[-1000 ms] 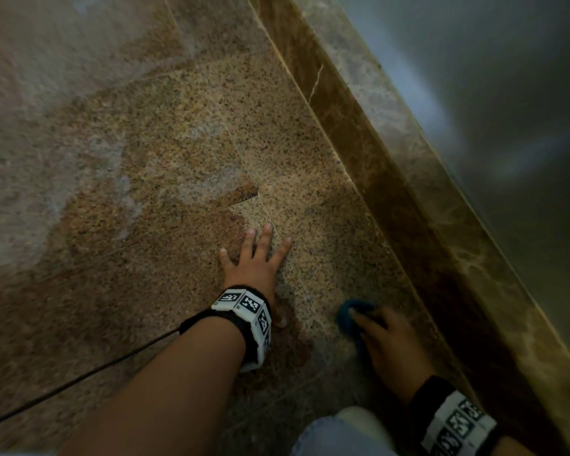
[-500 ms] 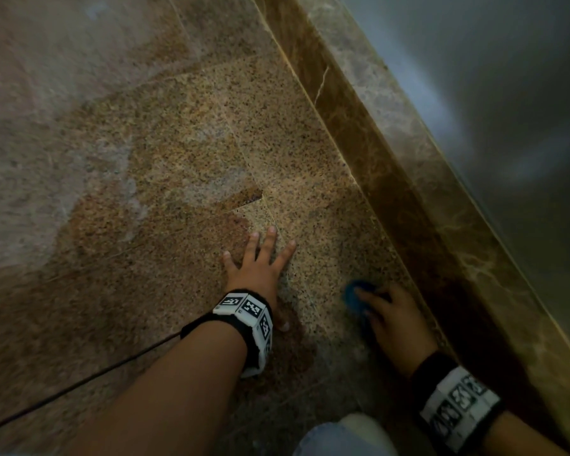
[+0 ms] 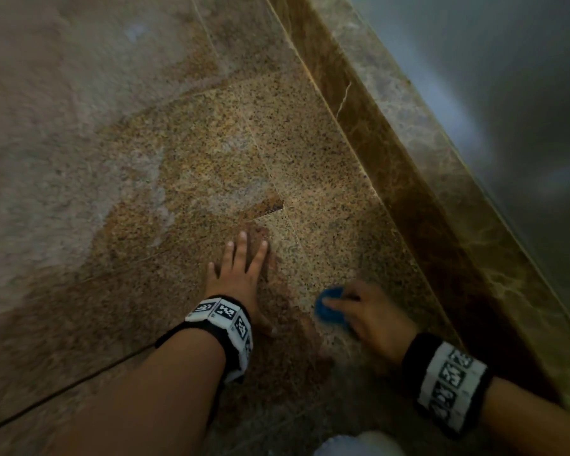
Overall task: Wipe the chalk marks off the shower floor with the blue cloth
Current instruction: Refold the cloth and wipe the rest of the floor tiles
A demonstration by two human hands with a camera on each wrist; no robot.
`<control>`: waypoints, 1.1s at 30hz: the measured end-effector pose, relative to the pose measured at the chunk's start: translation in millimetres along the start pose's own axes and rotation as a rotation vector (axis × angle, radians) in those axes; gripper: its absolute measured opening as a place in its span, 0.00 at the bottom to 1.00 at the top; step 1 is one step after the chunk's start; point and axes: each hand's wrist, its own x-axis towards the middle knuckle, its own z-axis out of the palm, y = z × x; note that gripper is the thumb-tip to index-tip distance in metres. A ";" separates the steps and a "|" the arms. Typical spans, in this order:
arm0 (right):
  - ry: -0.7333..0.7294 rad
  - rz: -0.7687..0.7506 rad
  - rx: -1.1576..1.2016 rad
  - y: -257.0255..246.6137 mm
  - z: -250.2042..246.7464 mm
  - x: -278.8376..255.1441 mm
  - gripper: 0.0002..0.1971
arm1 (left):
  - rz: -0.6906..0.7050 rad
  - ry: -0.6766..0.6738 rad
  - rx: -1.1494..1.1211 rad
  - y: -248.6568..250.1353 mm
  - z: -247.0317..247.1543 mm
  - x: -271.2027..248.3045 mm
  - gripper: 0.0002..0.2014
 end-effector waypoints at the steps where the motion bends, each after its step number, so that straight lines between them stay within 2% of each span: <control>1: 0.061 0.071 0.037 3.5 -13.7 14.5 0.05 | -0.009 -0.017 -0.006 2.6 2.0 0.5 0.73; 2: 0.120 0.143 0.080 8.0 -21.4 26.5 0.04 | -0.016 -0.024 -0.007 4.6 3.2 1.3 0.73; 3: 0.142 0.203 0.187 10.5 -26.3 40.3 0.11 | -0.017 -0.024 -0.011 5.7 3.8 2.0 0.73; 4: 0.124 0.271 0.175 8.6 -29.3 50.2 0.17 | -0.014 -0.023 -0.019 6.1 4.0 2.2 0.72; 5: 0.117 0.316 0.119 4.1 -31.0 55.4 0.20 | -0.010 -0.020 -0.028 5.8 3.7 2.0 0.72; 7: 0.117 0.270 0.041 -7.7 -20.9 55.2 0.18 | -0.006 -0.011 -0.033 4.5 3.6 2.2 0.72; 8: 0.126 0.202 -0.012 -17.1 -12.3 49.4 0.20 | -0.005 -0.009 -0.035 4.3 4.1 2.3 0.72; 10: -0.023 0.039 -0.159 -35.1 3.1 33.1 0.26 | -0.006 -0.010 -0.040 4.4 4.9 2.7 0.72; 12: -0.116 -0.086 -0.141 -35.6 2.2 27.9 0.23 | -0.008 -0.012 -0.039 4.5 4.8 2.1 0.71; 14: -0.071 -0.158 -0.052 -20.5 -9.7 43.1 0.17 | -0.006 -0.015 -0.043 4.4 3.8 1.6 0.71; 16: 0.093 -0.074 -0.087 2.6 -25.1 65.5 0.18 | -0.006 -0.023 -0.042 5.4 2.4 0.8 0.71; 18: 0.236 0.170 -0.118 20.8 -40.7 82.6 0.21 | -0.013 -0.031 -0.036 5.8 1.5 0.6 0.71; 20: 0.266 0.342 -0.083 22.5 -46.3 91.3 0.22 | -0.011 -0.034 -0.037 5.9 1.4 0.9 0.72; 22: 0.190 0.409 -0.096 12.5 -42.8 95.3 0.25 | -0.007 -0.029 -0.041 5.5 1.9 1.4 0.72; 23: 0.146 0.377 -0.117 4.6 -37.3 95.0 0.27 | -0.008 -0.027 -0.045 5.5 2.4 1.9 0.72; 28: 0.020 -0.023 -0.259 -33.4 -4.1 64.4 0.31 | -0.016 -0.020 -0.045 6.0 2.6 2.8 0.72; 31: -0.049 -0.269 -0.320 -30.6 -0.2 41.5 0.32 | -0.017 -0.013 -0.035 5.3 3.5 2.9 0.72; 32: -0.046 -0.298 -0.315 -24.5 -1.9 40.6 0.29 | -0.017 -0.012 -0.032 5.3 4.1 2.5 0.72; 33: -0.065 -0.253 -0.305 -15.2 -6.4 40.8 0.24 | -0.014 -0.011 -0.033 5.6 4.5 2.5 0.72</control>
